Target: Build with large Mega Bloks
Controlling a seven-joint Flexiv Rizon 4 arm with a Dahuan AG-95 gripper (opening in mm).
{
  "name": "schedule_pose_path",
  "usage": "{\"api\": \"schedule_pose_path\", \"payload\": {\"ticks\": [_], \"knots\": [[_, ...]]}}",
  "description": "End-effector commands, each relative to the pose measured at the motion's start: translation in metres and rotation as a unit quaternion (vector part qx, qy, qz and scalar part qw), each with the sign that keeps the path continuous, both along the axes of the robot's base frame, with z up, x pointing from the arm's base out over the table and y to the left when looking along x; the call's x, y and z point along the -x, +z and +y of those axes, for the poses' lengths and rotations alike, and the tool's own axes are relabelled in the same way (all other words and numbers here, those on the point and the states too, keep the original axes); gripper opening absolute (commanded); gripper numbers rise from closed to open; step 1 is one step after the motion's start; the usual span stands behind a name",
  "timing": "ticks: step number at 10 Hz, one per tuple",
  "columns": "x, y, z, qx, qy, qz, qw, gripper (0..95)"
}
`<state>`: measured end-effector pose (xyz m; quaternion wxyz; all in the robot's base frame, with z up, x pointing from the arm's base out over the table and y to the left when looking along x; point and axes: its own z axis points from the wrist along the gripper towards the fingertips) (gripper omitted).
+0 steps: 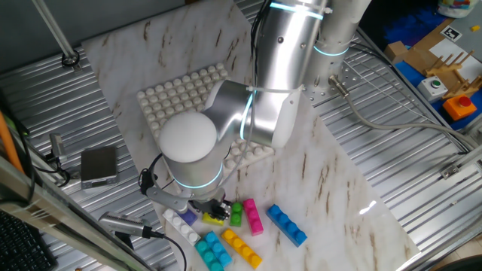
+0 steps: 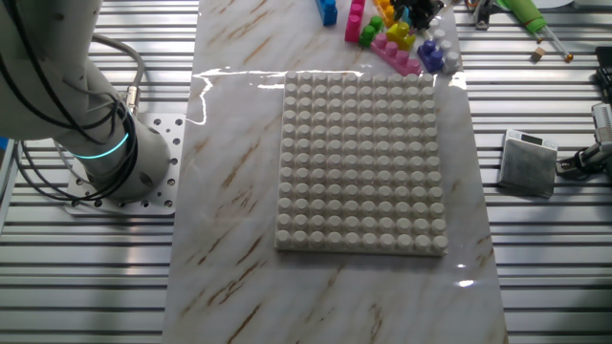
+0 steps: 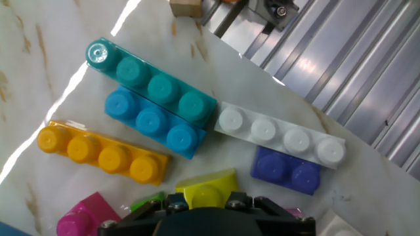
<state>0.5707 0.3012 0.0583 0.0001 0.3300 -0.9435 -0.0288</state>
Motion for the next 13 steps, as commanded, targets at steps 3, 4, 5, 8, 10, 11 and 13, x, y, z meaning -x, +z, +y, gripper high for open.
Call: {"api": "schedule_pose_path", "payload": {"ticks": [3, 4, 5, 8, 10, 11, 13], "knots": [[-0.0001, -0.0023, 0.0005, 0.001, 0.001, 0.0, 1.0, 38.0], [-0.0002, -0.0027, 0.0005, 0.002, 0.001, 0.0, 1.0, 38.0], [-0.0002, -0.0035, 0.0005, 0.002, 0.002, 0.0, 1.0, 38.0], [-0.0002, -0.004, 0.0005, 0.003, 0.001, -0.001, 1.0, 19.0], [-0.0002, -0.004, 0.0005, 0.004, 0.001, -0.002, 1.0, 19.0], [-0.0002, -0.004, 0.0005, 0.004, 0.0, -0.004, 1.0, 0.0], [-0.0002, -0.0034, 0.0005, 0.003, -0.001, -0.006, 1.0, 0.0]]}}
